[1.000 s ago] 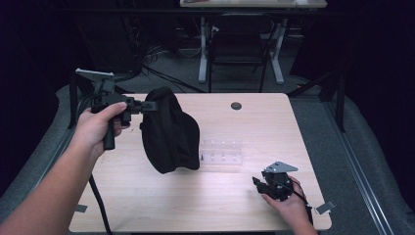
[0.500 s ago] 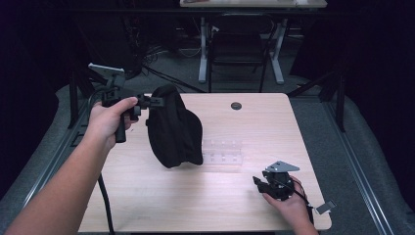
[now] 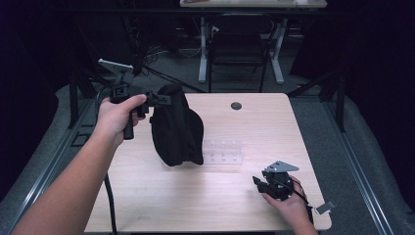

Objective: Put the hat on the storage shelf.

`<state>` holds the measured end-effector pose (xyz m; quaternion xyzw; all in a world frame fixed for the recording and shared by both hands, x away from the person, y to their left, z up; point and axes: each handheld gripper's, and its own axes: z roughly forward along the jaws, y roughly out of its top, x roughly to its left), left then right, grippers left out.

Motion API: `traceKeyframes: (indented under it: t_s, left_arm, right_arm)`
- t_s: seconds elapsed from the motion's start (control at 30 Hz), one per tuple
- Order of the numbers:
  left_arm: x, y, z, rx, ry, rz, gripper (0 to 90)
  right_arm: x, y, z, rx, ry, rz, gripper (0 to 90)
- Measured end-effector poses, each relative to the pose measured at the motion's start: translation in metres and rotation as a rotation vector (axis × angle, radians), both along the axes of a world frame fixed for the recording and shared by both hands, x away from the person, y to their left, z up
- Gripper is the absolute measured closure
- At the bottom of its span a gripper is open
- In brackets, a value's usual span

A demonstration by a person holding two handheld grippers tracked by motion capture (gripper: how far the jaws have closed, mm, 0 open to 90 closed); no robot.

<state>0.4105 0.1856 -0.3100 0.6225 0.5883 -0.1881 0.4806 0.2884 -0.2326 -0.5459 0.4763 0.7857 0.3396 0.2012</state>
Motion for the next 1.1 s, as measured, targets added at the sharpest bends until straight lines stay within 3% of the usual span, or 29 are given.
traceKeyframes:
  t_s: [0.5, 0.53, 0.57, 0.7, 0.93, 1.1]
  left_arm:
    - [0.01, -0.008, -0.001, 0.014, -0.007, 0.03, 85.6]
    - [0.012, -0.009, -0.003, 0.006, -0.005, 0.037, 85.6]
    - [0.013, -0.009, -0.004, 0.004, -0.006, 0.036, 85.6]
    - [0.016, -0.012, -0.005, 0.003, -0.003, 0.039, 85.6]
    - [0.017, -0.022, -0.006, -0.004, -0.009, 0.023, 85.6]
    - [0.017, -0.029, -0.004, 0.008, -0.012, 0.011, 85.5]
  right_arm:
    - [-0.001, 0.003, 0.005, -0.009, -0.033, 0.022, 56.3]
    - [-0.001, 0.001, 0.008, -0.048, -0.029, 0.031, 56.3]
    - [-0.001, 0.003, 0.006, -0.011, -0.049, 0.029, 56.3]
    - [-0.001, 0.006, 0.01, -0.017, -0.06, 0.035, 57.6]
    - [0.002, 0.011, 0.018, -0.015, -0.04, 0.059, 66.6]
    - [0.002, 0.019, 0.027, 0.012, -0.045, 0.086, 70.2]
